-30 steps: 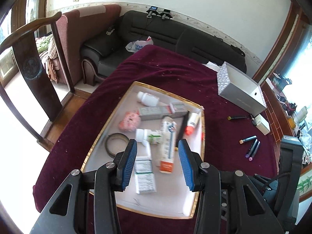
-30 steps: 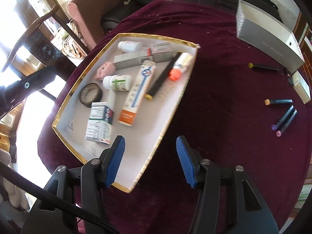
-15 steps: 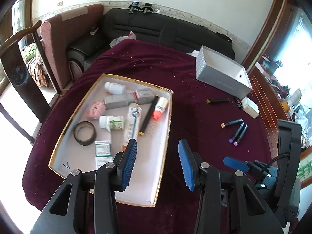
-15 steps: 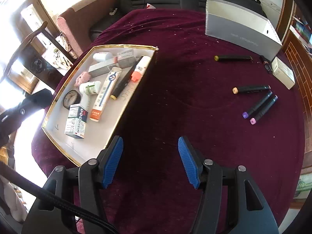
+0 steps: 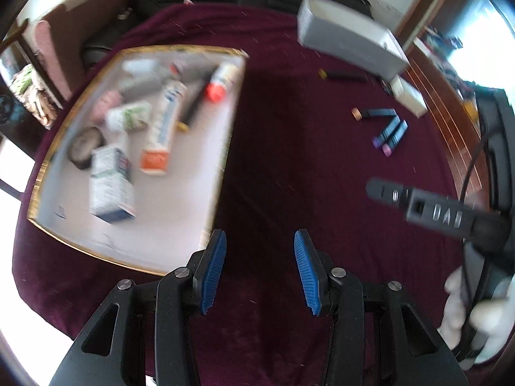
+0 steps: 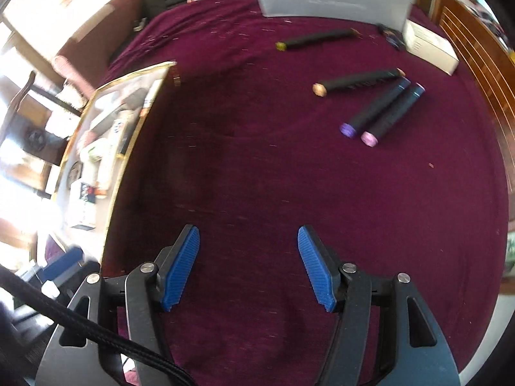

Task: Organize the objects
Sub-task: 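Move both open tools back toward the black markers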

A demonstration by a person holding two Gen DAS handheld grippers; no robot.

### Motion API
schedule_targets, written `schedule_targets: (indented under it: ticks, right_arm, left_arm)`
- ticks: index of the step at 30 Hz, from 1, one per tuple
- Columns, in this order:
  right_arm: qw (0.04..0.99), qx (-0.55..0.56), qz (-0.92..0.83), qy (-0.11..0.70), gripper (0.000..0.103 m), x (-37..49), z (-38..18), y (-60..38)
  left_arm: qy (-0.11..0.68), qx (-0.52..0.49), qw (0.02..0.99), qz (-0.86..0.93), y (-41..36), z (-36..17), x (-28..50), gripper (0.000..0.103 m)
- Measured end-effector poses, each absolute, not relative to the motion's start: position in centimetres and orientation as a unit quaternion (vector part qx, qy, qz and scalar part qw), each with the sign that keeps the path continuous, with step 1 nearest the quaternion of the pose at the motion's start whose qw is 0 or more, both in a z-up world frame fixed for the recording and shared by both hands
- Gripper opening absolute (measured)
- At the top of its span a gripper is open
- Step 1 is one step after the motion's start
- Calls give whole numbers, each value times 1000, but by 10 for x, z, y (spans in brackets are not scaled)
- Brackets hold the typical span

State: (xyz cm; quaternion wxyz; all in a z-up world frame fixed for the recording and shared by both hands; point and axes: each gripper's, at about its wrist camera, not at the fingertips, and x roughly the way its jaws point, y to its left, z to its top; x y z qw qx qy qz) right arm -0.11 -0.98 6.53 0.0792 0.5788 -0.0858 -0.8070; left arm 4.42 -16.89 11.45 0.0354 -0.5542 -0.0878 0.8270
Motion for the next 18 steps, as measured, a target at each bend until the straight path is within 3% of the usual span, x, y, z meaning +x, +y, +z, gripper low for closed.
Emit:
schedule_targets:
  ticks: [9,14,18]
  right_arm:
    - [52,562,-820,-100,63,6,74,37]
    - [7,508,-855,-100,63,8,108,76]
    - [-56,413,-908,-47,64,14,152,91]
  left_arm:
    - [-51,-560,90,822,-110,110,41,38]
    - [-51,-568,98,815,-99,105,41,38]
    - [-50,-569,104,814,-95,104,43,38]
